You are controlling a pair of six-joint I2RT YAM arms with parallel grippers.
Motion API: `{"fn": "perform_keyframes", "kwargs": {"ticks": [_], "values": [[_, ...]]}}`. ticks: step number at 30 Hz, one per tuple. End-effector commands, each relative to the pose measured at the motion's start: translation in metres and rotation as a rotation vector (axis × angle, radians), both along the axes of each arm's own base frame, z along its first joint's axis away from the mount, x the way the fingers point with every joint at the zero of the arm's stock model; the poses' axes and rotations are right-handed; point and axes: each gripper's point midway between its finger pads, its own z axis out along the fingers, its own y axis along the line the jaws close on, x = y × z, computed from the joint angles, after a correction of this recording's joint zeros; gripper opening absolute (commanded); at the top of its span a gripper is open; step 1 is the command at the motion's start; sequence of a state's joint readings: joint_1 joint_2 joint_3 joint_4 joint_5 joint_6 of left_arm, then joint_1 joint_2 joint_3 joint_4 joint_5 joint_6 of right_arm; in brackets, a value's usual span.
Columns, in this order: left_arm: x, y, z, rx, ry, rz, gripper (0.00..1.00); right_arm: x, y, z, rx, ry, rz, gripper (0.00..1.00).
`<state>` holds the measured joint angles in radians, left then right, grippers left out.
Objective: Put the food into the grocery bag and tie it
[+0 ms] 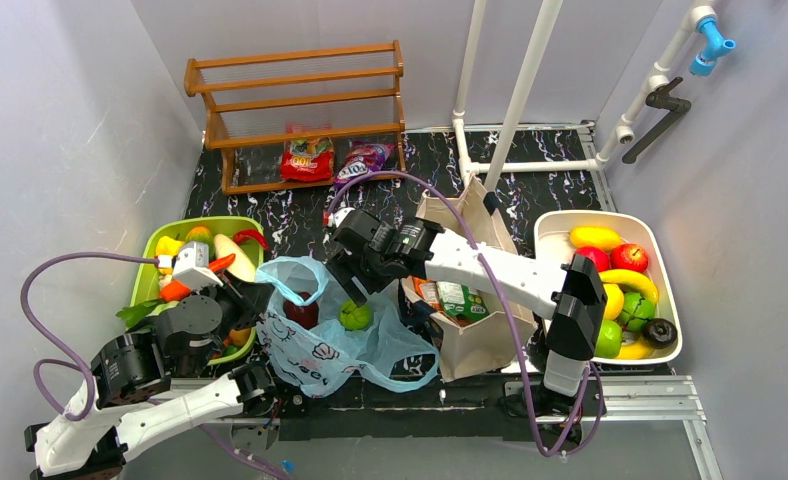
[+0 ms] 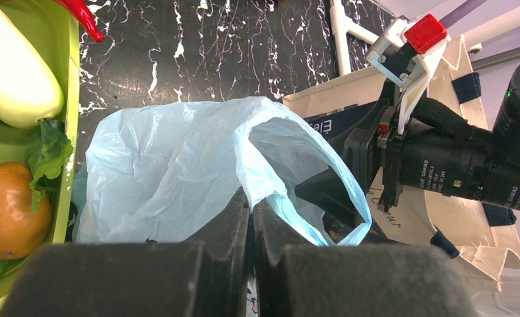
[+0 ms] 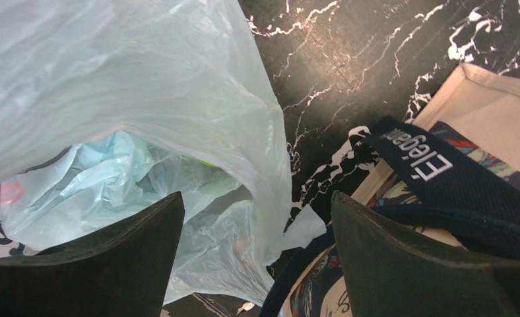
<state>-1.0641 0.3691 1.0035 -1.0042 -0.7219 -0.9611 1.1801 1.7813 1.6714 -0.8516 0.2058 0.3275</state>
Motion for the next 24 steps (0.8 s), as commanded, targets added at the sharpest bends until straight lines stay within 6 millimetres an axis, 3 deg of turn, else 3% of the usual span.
{"fn": "perform_keyframes", "kwargs": {"ticks": [1, 6, 11, 15, 18, 24], "values": [[0.0, 0.009, 0.003, 0.021, -0.008, 0.025, 0.0, 0.0, 0.017, 0.0, 0.051, 0.0, 0.046, 0.82], [-0.001, 0.012, 0.002, 0.021, -0.007, 0.029, 0.0, 0.005, 0.021, -0.002, 0.059, -0.02, 0.049, 0.48], [-0.001, 0.015, 0.003, 0.014, -0.014, 0.037, 0.0, 0.004, 0.022, -0.008, 0.055, -0.019, 0.066, 0.35], [-0.002, 0.017, 0.002, 0.012, -0.011, 0.041, 0.0, 0.001, 0.022, -0.003, 0.06, -0.009, 0.076, 0.01], [-0.003, 0.019, 0.0, 0.01, -0.005, 0.046, 0.0, -0.004, 0.02, 0.013, 0.071, 0.012, 0.075, 0.01], [-0.004, 0.022, -0.003, 0.008, -0.003, 0.055, 0.0, -0.015, 0.009, 0.075, 0.122, 0.055, 0.014, 0.01]]}}
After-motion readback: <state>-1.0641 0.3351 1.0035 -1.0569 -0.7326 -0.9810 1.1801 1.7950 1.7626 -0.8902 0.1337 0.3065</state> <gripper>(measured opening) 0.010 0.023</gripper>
